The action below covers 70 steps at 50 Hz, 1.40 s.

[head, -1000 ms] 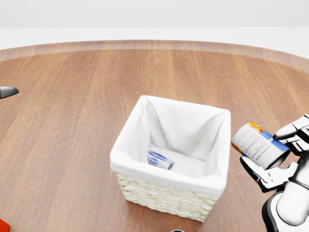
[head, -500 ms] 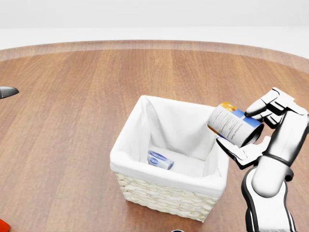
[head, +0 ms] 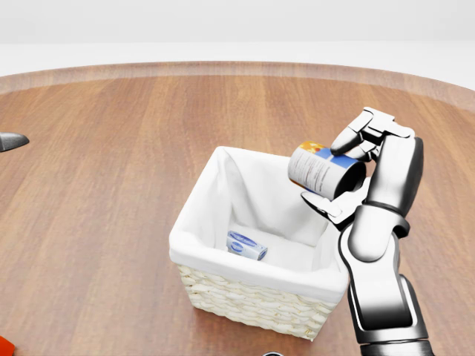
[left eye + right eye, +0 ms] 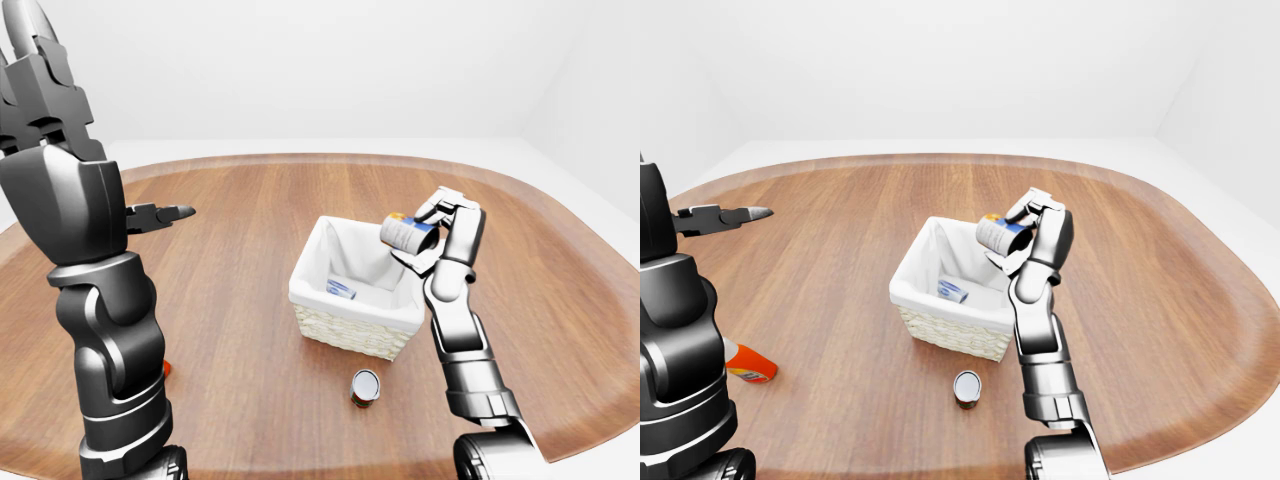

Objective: Pick up the alphabet soup and the cream cheese box, and put them in the basket.

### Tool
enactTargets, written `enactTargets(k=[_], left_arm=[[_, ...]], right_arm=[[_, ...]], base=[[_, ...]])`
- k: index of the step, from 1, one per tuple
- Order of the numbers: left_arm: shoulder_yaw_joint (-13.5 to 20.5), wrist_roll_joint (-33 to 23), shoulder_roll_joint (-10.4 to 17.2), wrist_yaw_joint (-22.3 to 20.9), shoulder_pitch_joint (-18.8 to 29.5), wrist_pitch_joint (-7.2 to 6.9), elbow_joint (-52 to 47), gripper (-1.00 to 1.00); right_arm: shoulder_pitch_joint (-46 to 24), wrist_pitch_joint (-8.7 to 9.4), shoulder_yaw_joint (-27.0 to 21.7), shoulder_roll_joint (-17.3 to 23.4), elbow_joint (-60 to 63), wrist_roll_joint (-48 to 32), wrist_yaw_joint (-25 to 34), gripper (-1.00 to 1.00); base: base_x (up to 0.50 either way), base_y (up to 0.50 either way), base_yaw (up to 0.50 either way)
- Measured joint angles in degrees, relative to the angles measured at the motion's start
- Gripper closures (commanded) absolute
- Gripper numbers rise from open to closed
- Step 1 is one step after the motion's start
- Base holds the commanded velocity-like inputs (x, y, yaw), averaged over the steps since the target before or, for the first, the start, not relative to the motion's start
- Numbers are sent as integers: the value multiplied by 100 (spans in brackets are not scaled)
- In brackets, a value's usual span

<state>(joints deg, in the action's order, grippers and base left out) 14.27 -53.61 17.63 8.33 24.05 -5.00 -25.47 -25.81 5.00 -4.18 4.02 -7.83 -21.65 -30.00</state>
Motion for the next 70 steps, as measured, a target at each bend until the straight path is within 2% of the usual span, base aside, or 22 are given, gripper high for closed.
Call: enactTargets(k=[41,70], left_arm=[[-5,13,-8,51,-12,0,26,-100],[-6,7,5,26,16,0,22,-100]], right_arm=[[-1765,0,589,-209,-3150,-2090,0,100],[-2624,0,769,-206,-4935,-3072,0,100]], base=[[0,0,0],[0,0,0]])
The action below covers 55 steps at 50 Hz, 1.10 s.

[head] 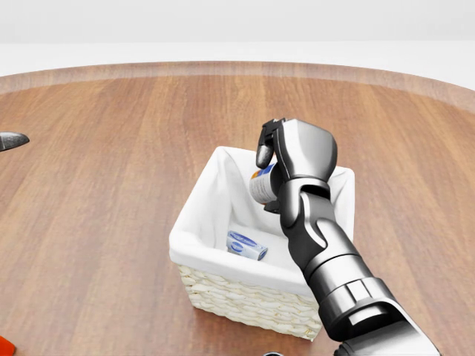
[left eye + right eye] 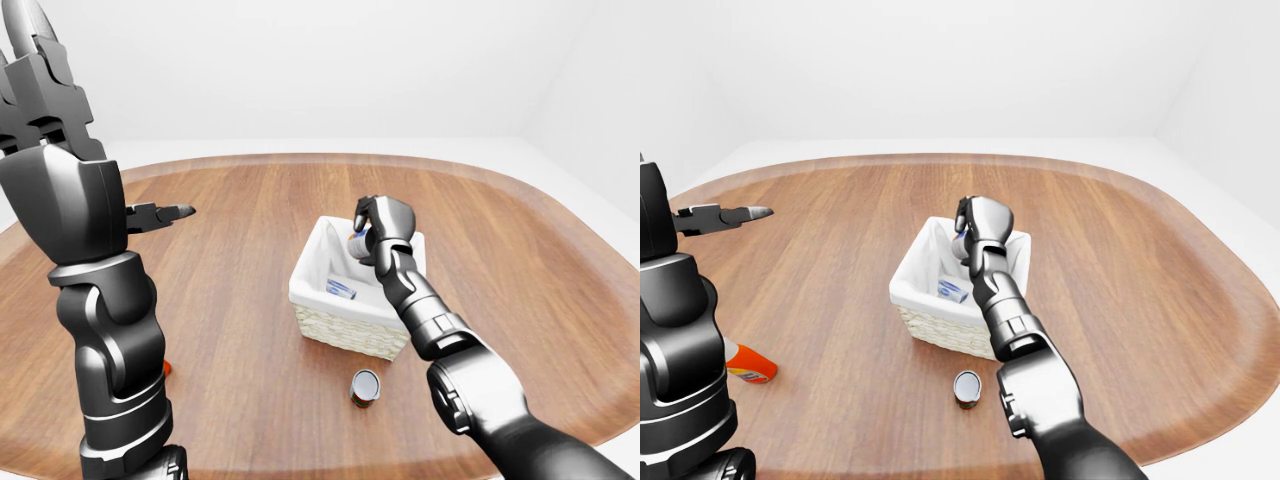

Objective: Pick up the alphabet soup and the cream cheese box, and put them in the basket.

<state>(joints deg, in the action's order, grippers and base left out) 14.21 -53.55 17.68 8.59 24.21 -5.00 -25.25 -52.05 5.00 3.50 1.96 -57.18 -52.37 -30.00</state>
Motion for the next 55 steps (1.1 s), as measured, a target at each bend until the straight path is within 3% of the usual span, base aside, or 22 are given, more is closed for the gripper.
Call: enactTargets(k=[19,20,21,41,55], left_arm=[[-4,-8,-7,0,-2,0,-14,-100],[-4,-7,-7,0,-2,0,-15,-100],[-4,-7,-8,3,-2,0,-13,-100],[5,9,-1,-3,0,0,-23,-100],[2,12,3,6,0,0,2,-100]], right_arm=[[-188,0,59,7,-384,-208,0,100],[-190,0,65,2,-376,-222,0,11],[-193,0,74,-4,-363,-225,0,-100],[-251,0,145,-67,424,-566,18,-100],[-266,0,103,-22,1329,-991,368,-100]], base=[[0,0,0],[0,0,0],[0,0,0],[0,0,0],[0,0,0]])
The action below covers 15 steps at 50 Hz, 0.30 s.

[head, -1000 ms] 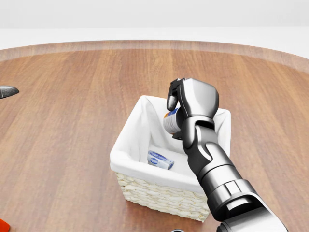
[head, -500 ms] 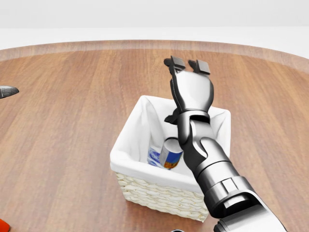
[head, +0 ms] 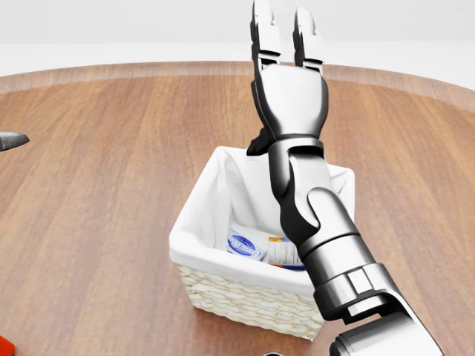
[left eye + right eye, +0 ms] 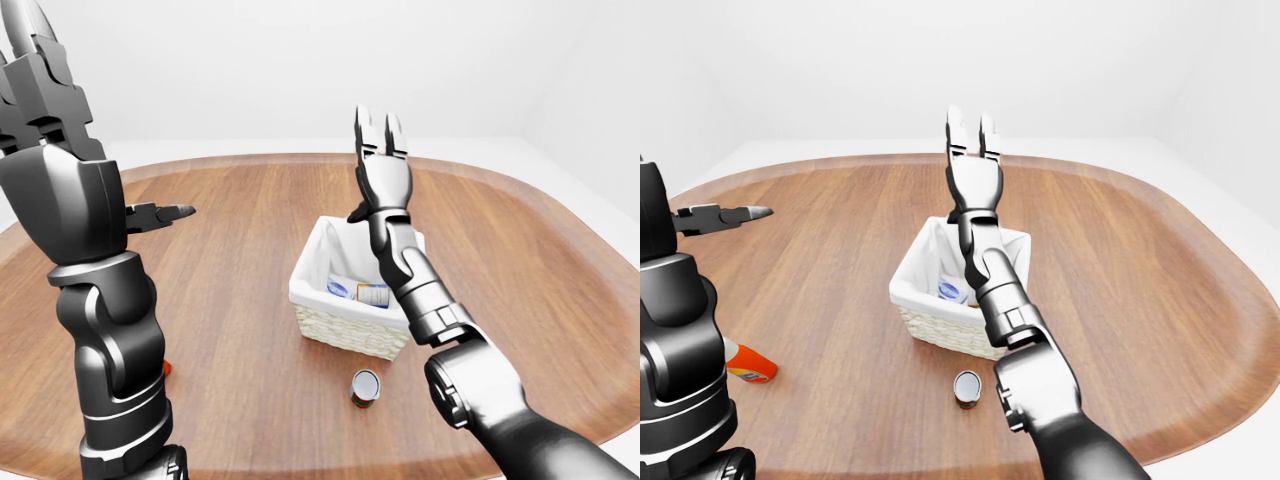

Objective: Pick up the alphabet soup and the cream cheese box, and put them in the basket.

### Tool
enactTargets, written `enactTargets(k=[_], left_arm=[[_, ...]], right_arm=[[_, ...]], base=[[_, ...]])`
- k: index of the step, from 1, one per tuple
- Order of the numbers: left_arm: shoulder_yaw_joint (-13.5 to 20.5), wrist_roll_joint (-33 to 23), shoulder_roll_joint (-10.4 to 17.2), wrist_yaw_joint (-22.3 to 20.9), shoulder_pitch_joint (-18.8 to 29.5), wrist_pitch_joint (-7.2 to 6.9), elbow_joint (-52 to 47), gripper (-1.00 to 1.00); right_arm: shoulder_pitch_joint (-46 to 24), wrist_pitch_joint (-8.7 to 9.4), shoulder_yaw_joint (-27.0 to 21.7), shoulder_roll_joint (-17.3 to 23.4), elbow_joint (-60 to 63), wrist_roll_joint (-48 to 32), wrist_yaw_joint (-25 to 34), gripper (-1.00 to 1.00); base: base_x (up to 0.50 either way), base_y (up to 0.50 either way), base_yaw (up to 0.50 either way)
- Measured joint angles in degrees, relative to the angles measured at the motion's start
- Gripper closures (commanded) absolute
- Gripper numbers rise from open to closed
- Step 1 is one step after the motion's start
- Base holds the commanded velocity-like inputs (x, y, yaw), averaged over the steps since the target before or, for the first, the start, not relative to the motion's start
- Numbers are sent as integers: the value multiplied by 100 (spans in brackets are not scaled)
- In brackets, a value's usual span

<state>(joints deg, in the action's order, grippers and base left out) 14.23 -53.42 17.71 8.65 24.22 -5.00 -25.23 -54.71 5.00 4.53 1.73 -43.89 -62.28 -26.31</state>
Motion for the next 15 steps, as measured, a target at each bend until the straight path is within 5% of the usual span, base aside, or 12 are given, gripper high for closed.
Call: enactTargets(k=[15], left_arm=[[-3,-2,0,13,5,0,34,-100]], right_arm=[[-180,0,-197,-11,621,232,-369,-100]], base=[[0,0,0]])
